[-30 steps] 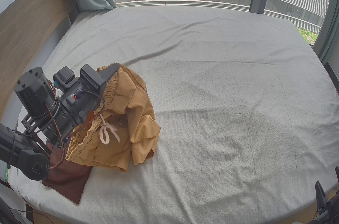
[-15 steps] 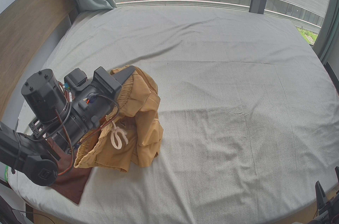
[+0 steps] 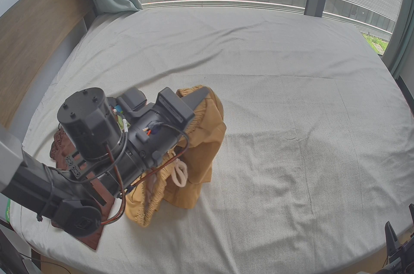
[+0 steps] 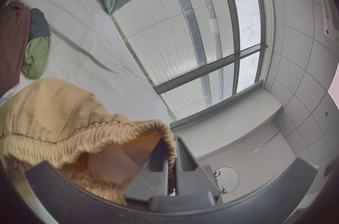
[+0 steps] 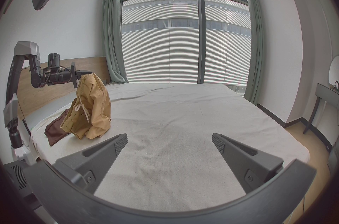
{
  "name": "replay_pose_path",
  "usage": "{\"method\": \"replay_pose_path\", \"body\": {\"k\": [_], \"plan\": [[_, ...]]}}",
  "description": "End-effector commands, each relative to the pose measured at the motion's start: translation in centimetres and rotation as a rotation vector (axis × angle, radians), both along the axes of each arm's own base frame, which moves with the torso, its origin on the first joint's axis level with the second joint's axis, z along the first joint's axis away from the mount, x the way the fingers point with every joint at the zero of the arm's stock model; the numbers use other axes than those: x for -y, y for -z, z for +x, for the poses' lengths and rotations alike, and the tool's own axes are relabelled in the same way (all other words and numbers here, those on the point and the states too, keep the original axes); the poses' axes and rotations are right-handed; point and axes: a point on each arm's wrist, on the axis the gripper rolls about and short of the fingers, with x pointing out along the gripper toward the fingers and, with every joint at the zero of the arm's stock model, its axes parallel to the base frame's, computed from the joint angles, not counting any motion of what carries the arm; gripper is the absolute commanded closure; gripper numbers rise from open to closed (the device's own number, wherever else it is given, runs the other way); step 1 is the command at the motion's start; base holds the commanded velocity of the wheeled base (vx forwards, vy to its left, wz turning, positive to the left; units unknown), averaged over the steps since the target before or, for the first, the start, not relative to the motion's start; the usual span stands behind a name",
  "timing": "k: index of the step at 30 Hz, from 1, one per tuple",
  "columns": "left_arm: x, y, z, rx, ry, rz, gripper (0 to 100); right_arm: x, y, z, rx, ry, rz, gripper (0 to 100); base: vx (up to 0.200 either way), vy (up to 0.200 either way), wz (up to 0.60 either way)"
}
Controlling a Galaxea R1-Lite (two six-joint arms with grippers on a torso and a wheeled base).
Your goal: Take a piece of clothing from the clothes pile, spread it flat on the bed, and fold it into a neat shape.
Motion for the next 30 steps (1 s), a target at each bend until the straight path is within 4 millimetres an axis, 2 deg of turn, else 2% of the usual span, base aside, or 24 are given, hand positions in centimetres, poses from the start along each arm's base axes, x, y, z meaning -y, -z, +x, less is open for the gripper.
{"method": "replay_pose_path", "body": {"k": [1,11,18,23,30], "plan": [[2.0,1.0,-0.1,-0.014,0.051,0.009,100,0.0,0.5,0.1,-0.01,0.0,0.0,0,0.0,0.0,0.0],[5.6,2.2,-0.4,-0.005,0.135,0.002,100,0.0,0.5,0.1,-0.008,-0.001,0.002,0,0.0,0.0,0.0],[7.8,2.4,-1.6,-0.002,0.201,0.0,100,0.0,0.5,0.1,-0.01,-0.001,0.002,0,0.0,0.0,0.0],[9.0,2.0,-2.0,0.017,0.229,-0.021,100,0.0,0.5,0.1,-0.01,-0.001,0.002,0,0.0,0.0,0.0],[11.5,0.1,-3.9,0.068,0.347,-0.073,100,0.0,0.5,0.1,-0.01,-0.001,0.002,0,0.0,0.0,0.0]]}}
